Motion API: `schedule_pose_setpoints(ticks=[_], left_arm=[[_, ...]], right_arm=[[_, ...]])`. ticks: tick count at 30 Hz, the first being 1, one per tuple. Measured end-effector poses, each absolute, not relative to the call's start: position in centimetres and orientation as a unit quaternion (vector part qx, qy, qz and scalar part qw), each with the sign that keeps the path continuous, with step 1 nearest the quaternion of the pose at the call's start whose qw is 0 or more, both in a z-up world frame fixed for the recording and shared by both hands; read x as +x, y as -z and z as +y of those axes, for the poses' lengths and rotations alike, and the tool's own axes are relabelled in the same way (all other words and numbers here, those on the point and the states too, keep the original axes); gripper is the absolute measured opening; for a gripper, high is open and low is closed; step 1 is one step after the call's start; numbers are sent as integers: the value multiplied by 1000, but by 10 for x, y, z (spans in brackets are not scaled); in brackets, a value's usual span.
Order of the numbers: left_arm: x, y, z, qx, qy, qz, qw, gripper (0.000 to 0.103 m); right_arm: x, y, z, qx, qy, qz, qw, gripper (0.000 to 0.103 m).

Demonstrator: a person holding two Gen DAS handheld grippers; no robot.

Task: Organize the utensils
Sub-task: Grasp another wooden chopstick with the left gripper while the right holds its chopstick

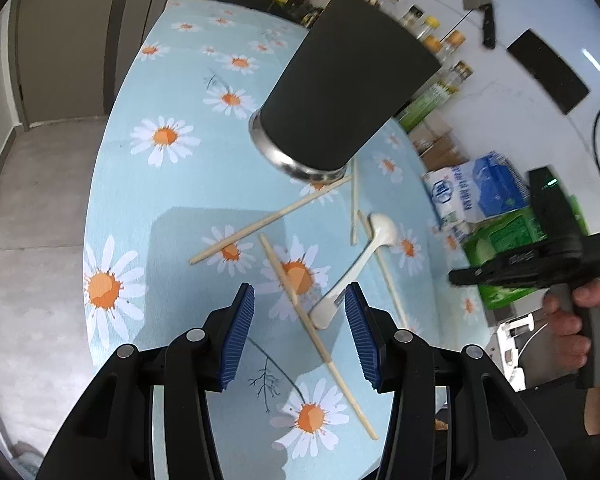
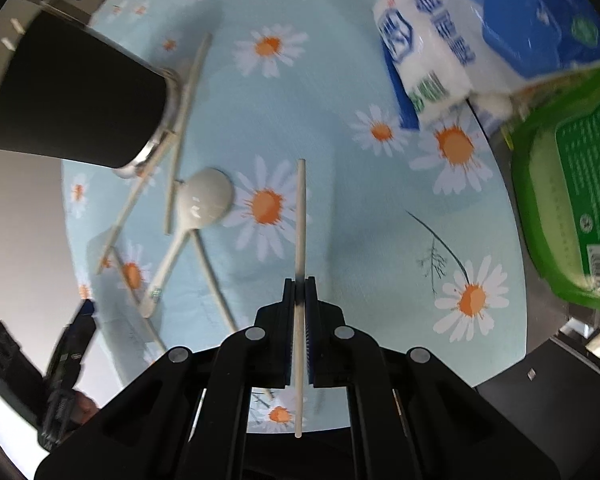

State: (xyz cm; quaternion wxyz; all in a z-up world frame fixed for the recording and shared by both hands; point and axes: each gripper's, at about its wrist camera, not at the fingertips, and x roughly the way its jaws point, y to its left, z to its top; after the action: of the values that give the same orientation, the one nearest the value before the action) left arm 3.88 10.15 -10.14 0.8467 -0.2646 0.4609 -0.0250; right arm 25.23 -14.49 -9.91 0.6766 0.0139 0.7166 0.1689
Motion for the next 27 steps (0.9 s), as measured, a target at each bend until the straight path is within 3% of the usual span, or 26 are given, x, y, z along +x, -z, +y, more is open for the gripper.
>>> schedule_pose_setpoints(ticks=[18, 20, 27], left_arm=[[73, 115, 85, -273, -78, 550, 785, 43], [80, 116, 80, -263, -98, 568, 774, 36], [99, 121, 70, -235, -150, 616, 737, 26]], right_arm=[[267, 49, -130, 6, -318, 626, 712, 6], [271, 44, -133, 9, -330, 617, 714, 6], [279, 33, -142, 31, -375, 599, 707, 6]])
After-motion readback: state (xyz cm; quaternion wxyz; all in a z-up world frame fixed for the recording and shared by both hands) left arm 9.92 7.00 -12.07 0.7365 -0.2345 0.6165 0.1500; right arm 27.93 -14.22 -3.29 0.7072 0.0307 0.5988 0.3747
